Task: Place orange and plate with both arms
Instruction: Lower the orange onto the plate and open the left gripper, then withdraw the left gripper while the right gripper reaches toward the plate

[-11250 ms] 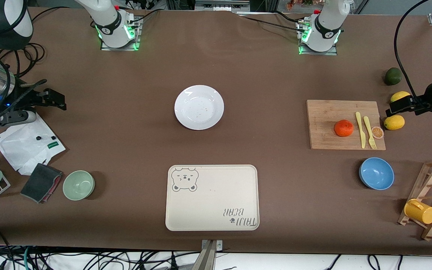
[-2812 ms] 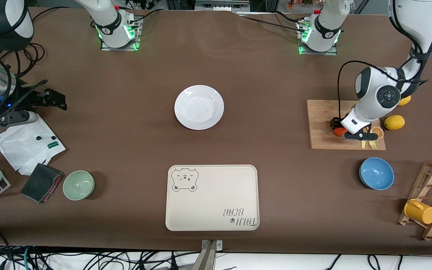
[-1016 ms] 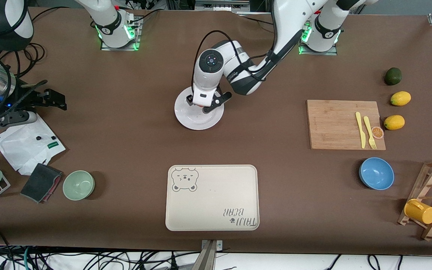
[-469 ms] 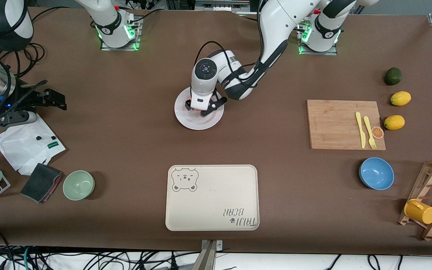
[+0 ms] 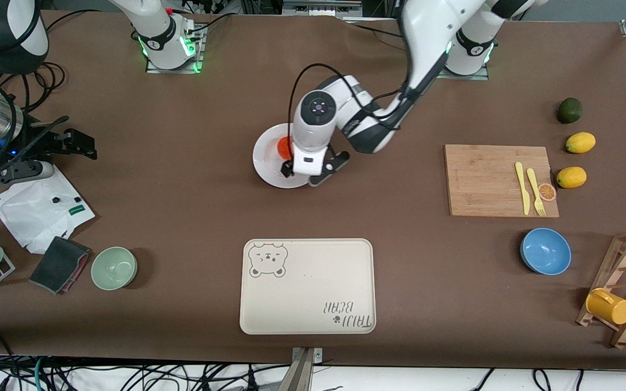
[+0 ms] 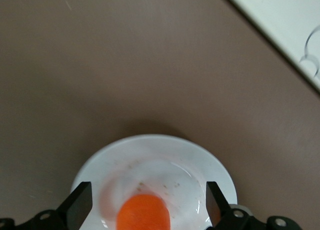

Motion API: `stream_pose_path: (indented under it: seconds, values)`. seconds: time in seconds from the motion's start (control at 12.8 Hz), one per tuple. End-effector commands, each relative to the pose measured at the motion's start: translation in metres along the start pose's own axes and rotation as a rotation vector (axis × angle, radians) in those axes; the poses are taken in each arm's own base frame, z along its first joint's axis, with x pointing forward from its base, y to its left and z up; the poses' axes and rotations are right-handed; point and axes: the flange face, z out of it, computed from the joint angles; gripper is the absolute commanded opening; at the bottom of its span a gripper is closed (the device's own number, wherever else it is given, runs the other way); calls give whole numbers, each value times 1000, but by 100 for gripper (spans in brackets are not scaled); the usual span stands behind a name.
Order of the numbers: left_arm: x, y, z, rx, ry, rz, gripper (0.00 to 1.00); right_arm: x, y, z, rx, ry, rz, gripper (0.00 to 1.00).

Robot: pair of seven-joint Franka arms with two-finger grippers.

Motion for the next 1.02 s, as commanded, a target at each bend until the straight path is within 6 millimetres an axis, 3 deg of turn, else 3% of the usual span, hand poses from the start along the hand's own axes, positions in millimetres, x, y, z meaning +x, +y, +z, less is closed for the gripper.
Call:
stream_pose_path:
  seconds: [0.0, 0.23, 0.39, 0.55, 0.94]
  values:
    - [45, -32, -70, 75, 30, 86, 100, 0, -10, -7, 4, 7, -17, 100]
    - [134, -74, -132, 110, 34, 209, 100, 3, -10, -2, 3, 1, -23, 100]
    - [202, -108, -171, 100, 54, 332, 100, 9, -22, 7, 29, -5, -36, 100]
    - [266, -147, -212, 93, 50, 446, 100, 15, -33, 21, 177, -7, -15, 100]
    - [331, -235, -284, 131, 9, 584, 100, 32, -42, 96, 436, -17, -81, 100]
